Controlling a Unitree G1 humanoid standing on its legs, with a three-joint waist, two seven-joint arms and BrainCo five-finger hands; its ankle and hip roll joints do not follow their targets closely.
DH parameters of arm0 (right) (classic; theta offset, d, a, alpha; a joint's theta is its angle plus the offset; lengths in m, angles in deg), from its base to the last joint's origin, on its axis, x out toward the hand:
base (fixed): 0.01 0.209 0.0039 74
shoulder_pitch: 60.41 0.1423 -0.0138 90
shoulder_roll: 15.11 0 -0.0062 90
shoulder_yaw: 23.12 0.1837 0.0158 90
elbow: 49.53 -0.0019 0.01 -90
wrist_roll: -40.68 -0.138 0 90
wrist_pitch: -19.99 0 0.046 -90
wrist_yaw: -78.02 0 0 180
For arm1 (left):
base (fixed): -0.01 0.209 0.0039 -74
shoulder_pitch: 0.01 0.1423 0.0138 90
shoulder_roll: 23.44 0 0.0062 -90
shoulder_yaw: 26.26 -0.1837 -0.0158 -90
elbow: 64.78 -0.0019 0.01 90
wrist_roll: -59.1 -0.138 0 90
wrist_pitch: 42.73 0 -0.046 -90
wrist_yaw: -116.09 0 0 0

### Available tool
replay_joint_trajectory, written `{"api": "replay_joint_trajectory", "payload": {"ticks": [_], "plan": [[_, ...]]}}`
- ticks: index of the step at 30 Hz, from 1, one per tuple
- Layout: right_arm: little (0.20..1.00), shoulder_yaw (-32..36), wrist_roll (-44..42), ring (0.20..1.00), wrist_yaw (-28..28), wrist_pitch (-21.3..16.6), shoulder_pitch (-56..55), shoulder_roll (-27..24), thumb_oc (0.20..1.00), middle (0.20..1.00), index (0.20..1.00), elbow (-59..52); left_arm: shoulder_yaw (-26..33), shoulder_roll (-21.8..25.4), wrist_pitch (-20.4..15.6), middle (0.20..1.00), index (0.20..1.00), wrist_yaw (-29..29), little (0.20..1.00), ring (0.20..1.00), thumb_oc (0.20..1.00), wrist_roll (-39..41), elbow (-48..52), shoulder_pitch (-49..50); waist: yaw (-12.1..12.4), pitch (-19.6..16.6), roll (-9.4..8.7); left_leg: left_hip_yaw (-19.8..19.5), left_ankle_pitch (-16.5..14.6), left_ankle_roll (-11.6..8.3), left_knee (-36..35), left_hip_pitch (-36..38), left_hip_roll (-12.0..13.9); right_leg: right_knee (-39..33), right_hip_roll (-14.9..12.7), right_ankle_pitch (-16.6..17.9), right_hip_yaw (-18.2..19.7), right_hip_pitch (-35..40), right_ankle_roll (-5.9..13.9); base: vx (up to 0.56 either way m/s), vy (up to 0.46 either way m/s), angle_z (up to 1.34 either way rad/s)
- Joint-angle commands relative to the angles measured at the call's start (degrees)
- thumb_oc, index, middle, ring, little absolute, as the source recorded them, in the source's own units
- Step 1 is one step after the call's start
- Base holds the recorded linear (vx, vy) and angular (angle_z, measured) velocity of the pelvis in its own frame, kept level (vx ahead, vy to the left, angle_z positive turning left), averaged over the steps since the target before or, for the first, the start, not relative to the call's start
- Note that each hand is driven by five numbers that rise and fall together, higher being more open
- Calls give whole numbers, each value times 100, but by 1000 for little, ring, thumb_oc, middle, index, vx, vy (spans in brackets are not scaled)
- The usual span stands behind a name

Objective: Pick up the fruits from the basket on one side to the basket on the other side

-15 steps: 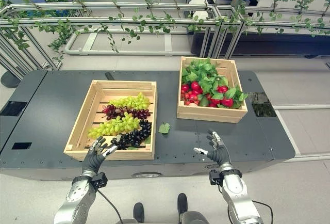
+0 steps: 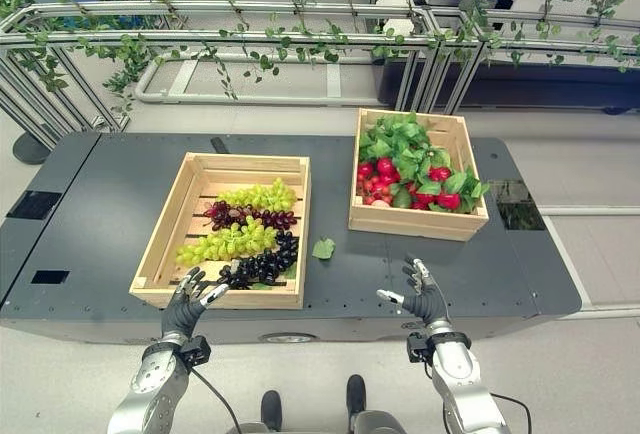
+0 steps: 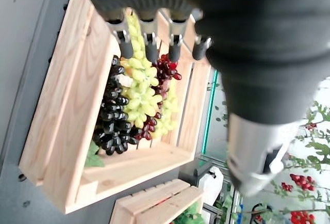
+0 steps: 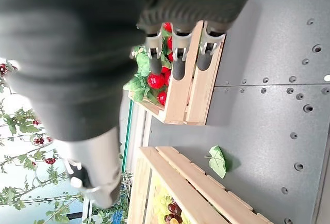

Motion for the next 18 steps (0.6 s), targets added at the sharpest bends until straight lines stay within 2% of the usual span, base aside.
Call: {"api": "replay_joint_trajectory", "payload": {"ticks": [1,12,13,15,17,18], "plan": [[1000,14,190,1000,65,-123,394,-202,1000,1000,1000,-214,66,74,-200,1000,1000,91,1000,1000,1000,-26,-41,-295,4,147,28,-160,-414,77,35,33,-65,57,72,-662,-108,224,427,32,-44,5],[1000,-446,273,1000,66,147,1552,-461,1000,1000,1000,-208,-81,100,-148,1000,1000,61,1000,1000,1000,22,92,-340,198,188,52,-373,-385,57,35,43,-46,57,99,-732,-230,293,356,9,-36,10],[1000,-601,205,1000,84,182,1934,-514,1000,1000,1000,-177,-142,115,-146,1000,1000,74,1000,1000,1000,104,107,-357,265,256,47,-413,-315,51,35,1,-35,57,123,-730,-246,270,327,-93,-56,10],[1000,-836,107,1000,124,217,2494,-581,1000,1000,1000,-18,-265,178,-169,1000,1000,53,1000,1000,1000,183,129,-452,346,491,-6,-520,-255,23,473,-379,-111,57,59,-694,-343,216,278,-206,-84,10],[1000,-1037,31,1000,187,250,3000,-618,1000,1000,1000,128,-399,242,-207,1000,1000,56,1000,1000,1000,269,152,-615,492,730,-135,-851,-401,-23,1271,-940,-389,57,-84,-611,-459,123,225,-235,-77,42],[1000,-1124,4,1000,204,281,3248,-643,1000,1000,1000,229,-436,257,-196,1000,1000,50,1000,1000,1000,339,159,-679,501,757,-163,-896,-452,-48,1355,-1138,-358,57,-141,-584,-552,59,222,-123,-19,62]]}}
